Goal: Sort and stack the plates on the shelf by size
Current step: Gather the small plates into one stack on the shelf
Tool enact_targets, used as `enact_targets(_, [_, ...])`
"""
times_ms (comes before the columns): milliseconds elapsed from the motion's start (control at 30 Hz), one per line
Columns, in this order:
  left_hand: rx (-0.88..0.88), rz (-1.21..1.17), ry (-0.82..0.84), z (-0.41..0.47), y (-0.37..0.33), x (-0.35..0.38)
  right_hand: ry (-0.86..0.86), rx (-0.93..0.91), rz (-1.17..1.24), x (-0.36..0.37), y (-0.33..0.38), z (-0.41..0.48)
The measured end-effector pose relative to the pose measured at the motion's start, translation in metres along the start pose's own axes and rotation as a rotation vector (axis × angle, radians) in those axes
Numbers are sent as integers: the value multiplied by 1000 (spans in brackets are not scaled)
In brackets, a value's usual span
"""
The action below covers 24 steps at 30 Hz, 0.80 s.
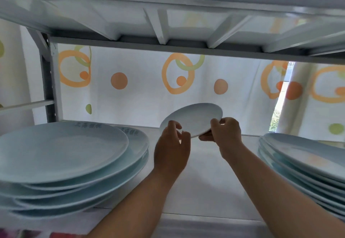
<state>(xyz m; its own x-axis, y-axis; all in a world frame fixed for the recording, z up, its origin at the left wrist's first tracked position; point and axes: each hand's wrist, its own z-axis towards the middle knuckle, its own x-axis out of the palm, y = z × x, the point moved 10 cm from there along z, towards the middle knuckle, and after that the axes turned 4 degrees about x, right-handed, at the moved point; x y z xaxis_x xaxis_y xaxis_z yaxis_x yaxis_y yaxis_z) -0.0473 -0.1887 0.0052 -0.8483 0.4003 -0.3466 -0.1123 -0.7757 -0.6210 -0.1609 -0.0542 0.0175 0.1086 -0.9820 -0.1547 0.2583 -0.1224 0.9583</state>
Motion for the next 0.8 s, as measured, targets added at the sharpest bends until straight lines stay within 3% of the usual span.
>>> enact_targets(167, [-5, -157, -76, -9, -12, -12, -23, -42, 45, -51, 17, -15])
enact_targets(667, [115, -244, 84, -40, -123, 29, -251, 81, 391, -226, 17, -67])
enact_targets(800, [108, -264, 145, -49, -140, 48, -280, 102, 383, -256, 3, -72])
